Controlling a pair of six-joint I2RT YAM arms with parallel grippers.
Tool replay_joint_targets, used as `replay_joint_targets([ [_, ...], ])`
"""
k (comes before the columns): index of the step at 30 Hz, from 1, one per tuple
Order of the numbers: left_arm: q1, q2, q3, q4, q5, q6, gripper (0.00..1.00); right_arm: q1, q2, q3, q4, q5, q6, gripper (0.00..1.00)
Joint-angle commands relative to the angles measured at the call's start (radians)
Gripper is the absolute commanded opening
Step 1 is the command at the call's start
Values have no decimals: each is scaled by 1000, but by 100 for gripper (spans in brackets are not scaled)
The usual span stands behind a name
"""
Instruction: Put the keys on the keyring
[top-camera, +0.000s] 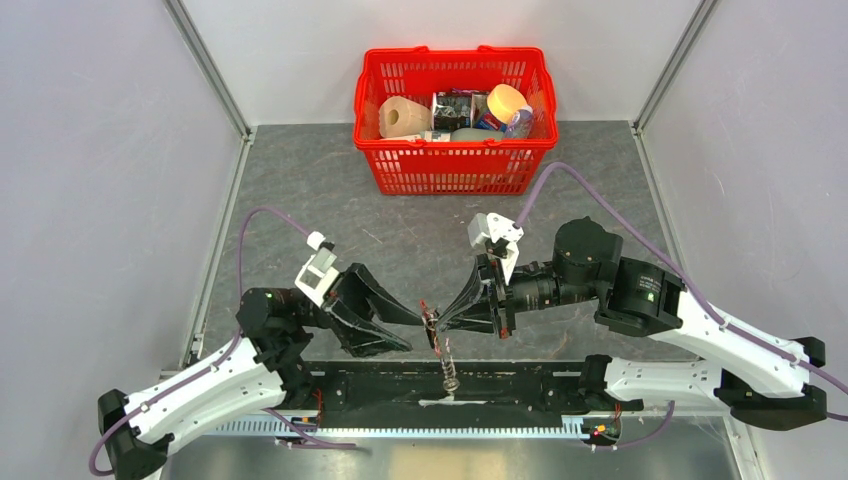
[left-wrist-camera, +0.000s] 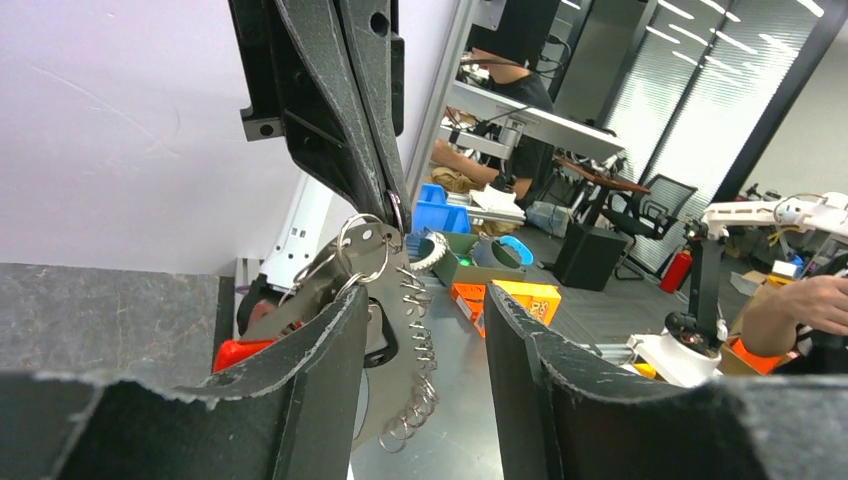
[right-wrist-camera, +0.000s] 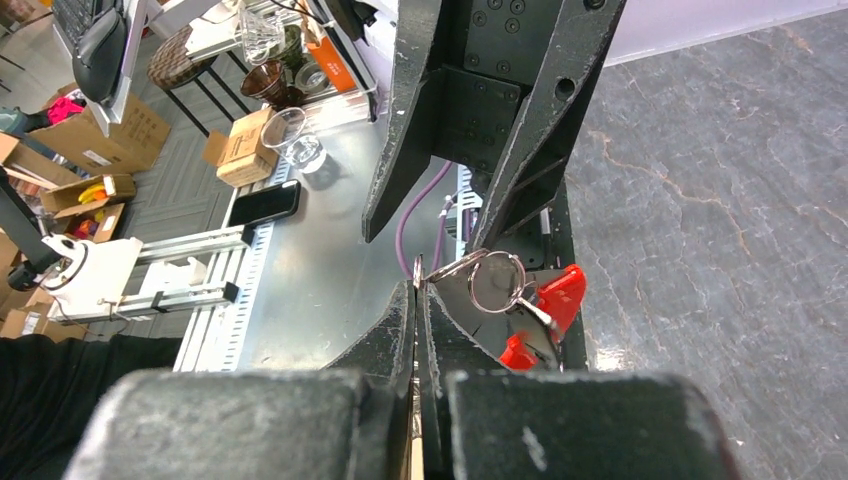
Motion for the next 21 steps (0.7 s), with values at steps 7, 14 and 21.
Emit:
replay_joint_targets([
  [7,-3,-13,22,84,-68,-56,50,8,-14,-20,100,100,-10,0],
  [14,-2,-19,23,84,-72,-68,49,8,-16,-53,142,129,1,0],
  [21,-3,-15,28,68,-73,-62,48,12,-21,-77,203,140,8,0],
])
